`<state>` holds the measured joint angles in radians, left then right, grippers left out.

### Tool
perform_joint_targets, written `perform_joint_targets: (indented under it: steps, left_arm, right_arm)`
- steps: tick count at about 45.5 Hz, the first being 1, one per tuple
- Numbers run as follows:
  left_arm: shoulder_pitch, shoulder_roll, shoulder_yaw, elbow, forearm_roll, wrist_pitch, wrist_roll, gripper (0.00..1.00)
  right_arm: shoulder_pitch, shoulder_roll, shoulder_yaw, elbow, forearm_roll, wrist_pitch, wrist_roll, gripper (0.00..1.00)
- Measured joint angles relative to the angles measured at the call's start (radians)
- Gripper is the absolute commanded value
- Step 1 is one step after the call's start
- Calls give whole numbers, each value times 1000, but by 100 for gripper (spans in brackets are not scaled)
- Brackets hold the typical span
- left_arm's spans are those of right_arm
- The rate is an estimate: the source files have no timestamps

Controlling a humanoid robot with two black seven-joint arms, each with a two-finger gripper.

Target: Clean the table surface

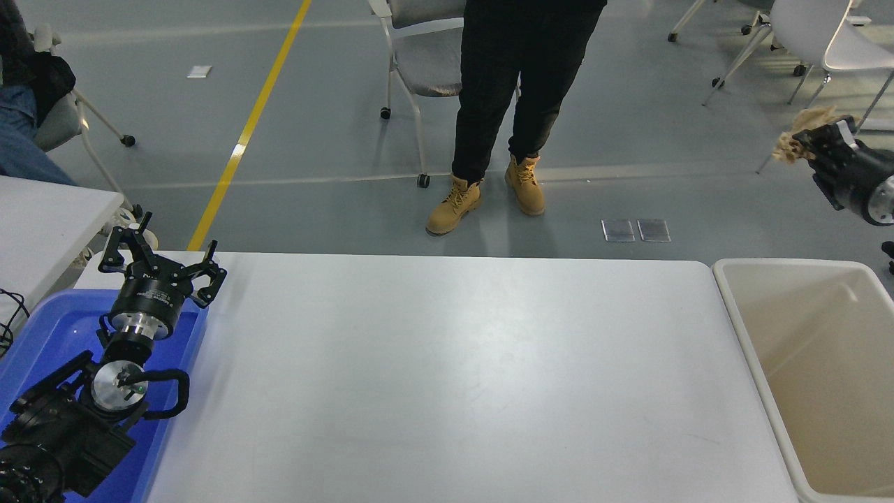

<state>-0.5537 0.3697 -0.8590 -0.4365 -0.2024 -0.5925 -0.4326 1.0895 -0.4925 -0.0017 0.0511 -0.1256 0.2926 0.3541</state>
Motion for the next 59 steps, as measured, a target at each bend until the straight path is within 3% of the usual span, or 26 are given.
perform_joint_targets:
  steps: [30, 59]
  left_arm:
    - [0, 0, 0, 0, 0, 0, 0, 100]
    - [0, 0, 0, 0, 0, 0, 0, 100]
  right_arm:
    - [-158, -32, 520, -32, 153, -52, -11, 0]
    - [-293, -15, 602, -32, 315, -59, -12, 0]
